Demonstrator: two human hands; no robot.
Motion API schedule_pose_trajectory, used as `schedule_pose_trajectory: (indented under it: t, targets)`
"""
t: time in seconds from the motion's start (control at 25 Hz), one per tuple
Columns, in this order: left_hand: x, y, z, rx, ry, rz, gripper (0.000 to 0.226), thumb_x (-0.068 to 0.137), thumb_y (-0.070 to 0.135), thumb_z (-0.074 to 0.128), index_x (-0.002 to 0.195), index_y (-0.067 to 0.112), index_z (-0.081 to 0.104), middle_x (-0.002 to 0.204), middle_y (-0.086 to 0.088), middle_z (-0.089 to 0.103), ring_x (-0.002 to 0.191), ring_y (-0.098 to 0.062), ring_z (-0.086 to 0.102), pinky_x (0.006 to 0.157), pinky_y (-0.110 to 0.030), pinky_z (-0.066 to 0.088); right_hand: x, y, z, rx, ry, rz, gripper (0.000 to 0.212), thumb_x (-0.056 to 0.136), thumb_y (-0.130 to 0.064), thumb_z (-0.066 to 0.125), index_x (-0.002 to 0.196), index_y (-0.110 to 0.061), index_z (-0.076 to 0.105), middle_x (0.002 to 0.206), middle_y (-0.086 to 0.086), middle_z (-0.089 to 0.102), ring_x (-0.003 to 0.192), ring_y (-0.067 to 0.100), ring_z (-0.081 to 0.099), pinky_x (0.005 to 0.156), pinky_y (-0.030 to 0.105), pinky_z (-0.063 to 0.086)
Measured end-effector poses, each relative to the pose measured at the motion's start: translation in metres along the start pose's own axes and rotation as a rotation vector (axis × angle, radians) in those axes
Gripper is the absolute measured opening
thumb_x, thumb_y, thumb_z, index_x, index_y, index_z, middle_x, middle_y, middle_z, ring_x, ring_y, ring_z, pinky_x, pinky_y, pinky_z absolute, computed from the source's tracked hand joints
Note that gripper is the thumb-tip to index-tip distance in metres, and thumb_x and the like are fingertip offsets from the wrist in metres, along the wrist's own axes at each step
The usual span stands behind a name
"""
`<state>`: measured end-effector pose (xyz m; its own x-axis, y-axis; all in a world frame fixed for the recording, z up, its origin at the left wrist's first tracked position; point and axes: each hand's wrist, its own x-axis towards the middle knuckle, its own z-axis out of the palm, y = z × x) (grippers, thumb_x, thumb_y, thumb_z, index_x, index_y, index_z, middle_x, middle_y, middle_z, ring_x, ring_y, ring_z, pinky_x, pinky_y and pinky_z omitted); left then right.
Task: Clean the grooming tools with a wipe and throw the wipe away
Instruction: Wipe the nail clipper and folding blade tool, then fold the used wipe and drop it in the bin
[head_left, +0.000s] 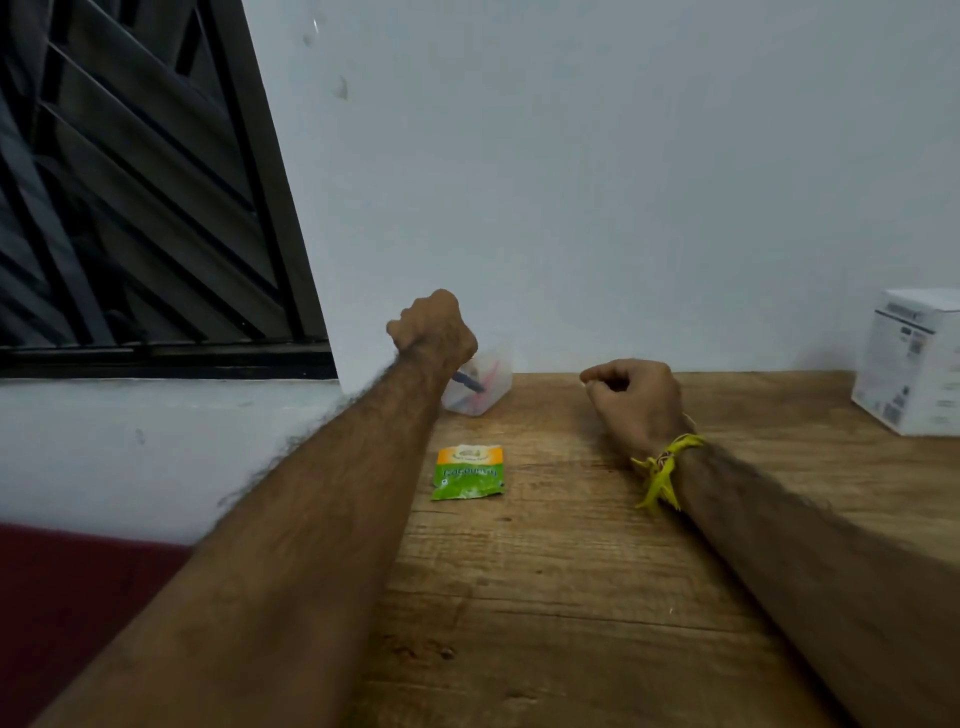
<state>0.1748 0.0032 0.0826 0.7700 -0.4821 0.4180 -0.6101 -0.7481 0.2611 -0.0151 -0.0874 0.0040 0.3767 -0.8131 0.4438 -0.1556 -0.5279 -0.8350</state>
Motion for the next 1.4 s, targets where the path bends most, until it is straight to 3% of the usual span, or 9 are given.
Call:
schedule_pose_trajectory:
  t: [0.24,0.48,0.64,0.76,0.88,0.96,1.04,1.2,1.4]
  targets:
    - [-0.013,-0.008,-0.006,-0.148,0.129,0.057,0.026,0.089,0.033,0.074,0.106,0.013,0.075,0.106,-0.006,0.076,0.099,-0.026,0.07,0.088,-0.041,0.057,0.0,0.004,0.0,0.031,0.007,-0.009,0.016,0.088,-0.012,0.07,0.101,-0.016,0.078,0.086,0.001,0.071,0.082,0.01,0.063,0.078,0.018,0.046]
    - [-0.071,-0.018,-0.02,-0.346,0.307,0.178,0.022,0.095,0.029,0.065,0.113,0.02,0.073,0.108,0.006,0.075,0.108,-0.022,0.064,0.096,-0.042,0.05,0.005,0.012,0.002,0.216,-0.003,0.069,0.033,0.082,-0.018,0.079,0.114,-0.018,0.069,0.079,0.005,0.073,0.082,0.02,0.069,0.087,0.04,0.057]
    - [-0.118,-0.002,-0.016,-0.418,0.281,0.301,0.02,0.092,0.03,0.066,0.11,0.026,0.073,0.103,0.011,0.075,0.106,-0.016,0.063,0.096,-0.04,0.05,0.008,0.015,-0.001,0.317,-0.047,0.138,0.029,0.078,-0.008,0.082,0.104,-0.009,0.069,0.069,0.006,0.072,0.065,0.02,0.064,0.076,0.043,0.057]
    - [-0.137,0.004,-0.002,-0.426,0.258,0.315,0.02,0.094,0.028,0.065,0.112,0.024,0.074,0.105,0.008,0.075,0.107,-0.018,0.063,0.097,-0.041,0.05,0.007,0.015,-0.003,0.381,-0.052,0.162,0.028,0.078,-0.001,0.08,0.103,-0.002,0.069,0.071,0.012,0.071,0.067,0.024,0.065,0.067,0.034,0.056]
    - [-0.127,-0.01,-0.001,-0.411,0.247,0.28,0.021,0.096,0.031,0.063,0.111,0.021,0.074,0.106,0.004,0.075,0.106,-0.021,0.064,0.096,-0.04,0.049,0.006,0.012,-0.003,0.4,-0.047,0.15,0.022,0.078,0.002,0.079,0.098,-0.003,0.07,0.072,0.015,0.07,0.067,0.024,0.065,0.067,0.032,0.056]
    - [-0.116,-0.027,-0.005,-0.428,0.144,0.212,0.022,0.094,0.04,0.065,0.101,0.021,0.075,0.096,0.004,0.075,0.097,-0.019,0.067,0.088,-0.037,0.053,0.004,0.011,-0.004,0.383,-0.056,0.129,0.021,0.079,0.004,0.078,0.098,-0.001,0.071,0.072,0.016,0.069,0.067,0.024,0.065,0.067,0.032,0.056]
    - [-0.107,-0.043,-0.008,-0.379,-0.111,0.102,0.031,0.088,0.05,0.07,0.092,0.02,0.075,0.094,0.001,0.074,0.092,-0.018,0.068,0.081,-0.031,0.053,0.004,0.012,-0.003,0.353,-0.075,0.113,0.021,0.079,0.005,0.077,0.1,0.002,0.071,0.073,0.015,0.07,0.066,0.023,0.065,0.066,0.031,0.056]
    - [-0.103,-0.054,-0.018,-0.17,-0.467,0.018,0.078,0.076,0.07,0.071,0.125,0.011,0.06,0.12,-0.004,0.063,0.107,-0.022,0.06,0.081,-0.031,0.047,0.003,0.01,-0.001,0.287,-0.101,0.087,0.022,0.08,0.003,0.077,0.101,0.0,0.072,0.079,0.018,0.072,0.07,0.022,0.067,0.072,0.034,0.058]
    - [-0.119,-0.033,-0.021,-0.063,-0.541,0.184,0.101,0.074,0.056,0.081,0.153,0.013,0.034,0.14,-0.008,0.056,0.127,-0.025,0.054,0.091,-0.028,0.045,-0.001,0.01,-0.001,0.195,-0.114,0.039,0.021,0.08,0.0,0.079,0.098,-0.008,0.074,0.078,0.015,0.074,0.07,0.019,0.07,0.075,0.033,0.062]
